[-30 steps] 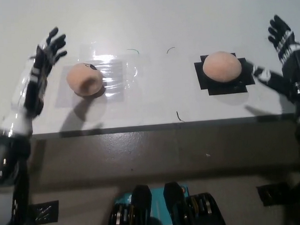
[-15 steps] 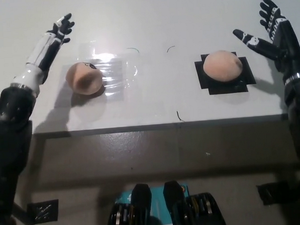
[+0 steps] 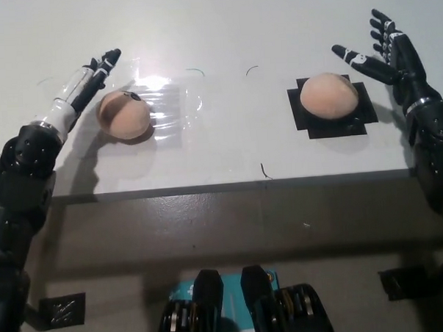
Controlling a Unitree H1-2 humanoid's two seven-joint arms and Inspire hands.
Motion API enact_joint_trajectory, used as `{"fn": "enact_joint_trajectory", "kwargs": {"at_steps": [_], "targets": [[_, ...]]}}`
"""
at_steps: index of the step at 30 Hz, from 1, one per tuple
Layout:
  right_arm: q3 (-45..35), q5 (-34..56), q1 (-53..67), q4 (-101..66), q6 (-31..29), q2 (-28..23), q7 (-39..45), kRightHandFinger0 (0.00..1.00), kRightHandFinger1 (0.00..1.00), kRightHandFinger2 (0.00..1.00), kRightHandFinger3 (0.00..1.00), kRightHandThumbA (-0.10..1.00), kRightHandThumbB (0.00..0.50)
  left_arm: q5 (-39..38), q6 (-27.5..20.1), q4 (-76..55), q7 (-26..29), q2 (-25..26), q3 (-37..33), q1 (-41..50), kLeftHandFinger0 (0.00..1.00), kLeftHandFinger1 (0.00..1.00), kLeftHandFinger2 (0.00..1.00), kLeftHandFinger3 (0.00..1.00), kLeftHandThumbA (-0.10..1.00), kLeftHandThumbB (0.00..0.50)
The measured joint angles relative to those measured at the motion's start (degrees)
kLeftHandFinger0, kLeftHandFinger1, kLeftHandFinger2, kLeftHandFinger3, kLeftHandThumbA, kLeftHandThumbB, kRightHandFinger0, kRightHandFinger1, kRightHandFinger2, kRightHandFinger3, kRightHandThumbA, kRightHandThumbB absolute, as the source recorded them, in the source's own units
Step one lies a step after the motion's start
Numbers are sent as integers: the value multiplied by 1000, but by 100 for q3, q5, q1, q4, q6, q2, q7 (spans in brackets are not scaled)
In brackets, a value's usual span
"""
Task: Use both hands to push two dumpling toys together to the middle
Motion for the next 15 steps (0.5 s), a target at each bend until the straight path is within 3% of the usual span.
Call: {"fn": "enact_joint_trajectory", "kwargs": {"at_steps": [2,11,15], "targets": [[0,0,-74,146,-28,10,0,1000,1000,1000,1000,1000,299,72,-47,56,66,-6,-100,-10,1000,1000,1000,1000,1000,334],[37,-20,-110,507,-267,156,-21,1000,1000,1000,1000,1000,315,231,-229,171,214,-66,-191,-7,1000,1000,1000,1000,1000,319],[34,-17,-97,562,-358,300,-10,1000,1000,1000,1000,1000,277,242,-318,176,218,-71,-185,-7,1000,1000,1000,1000,1000,333]]}}
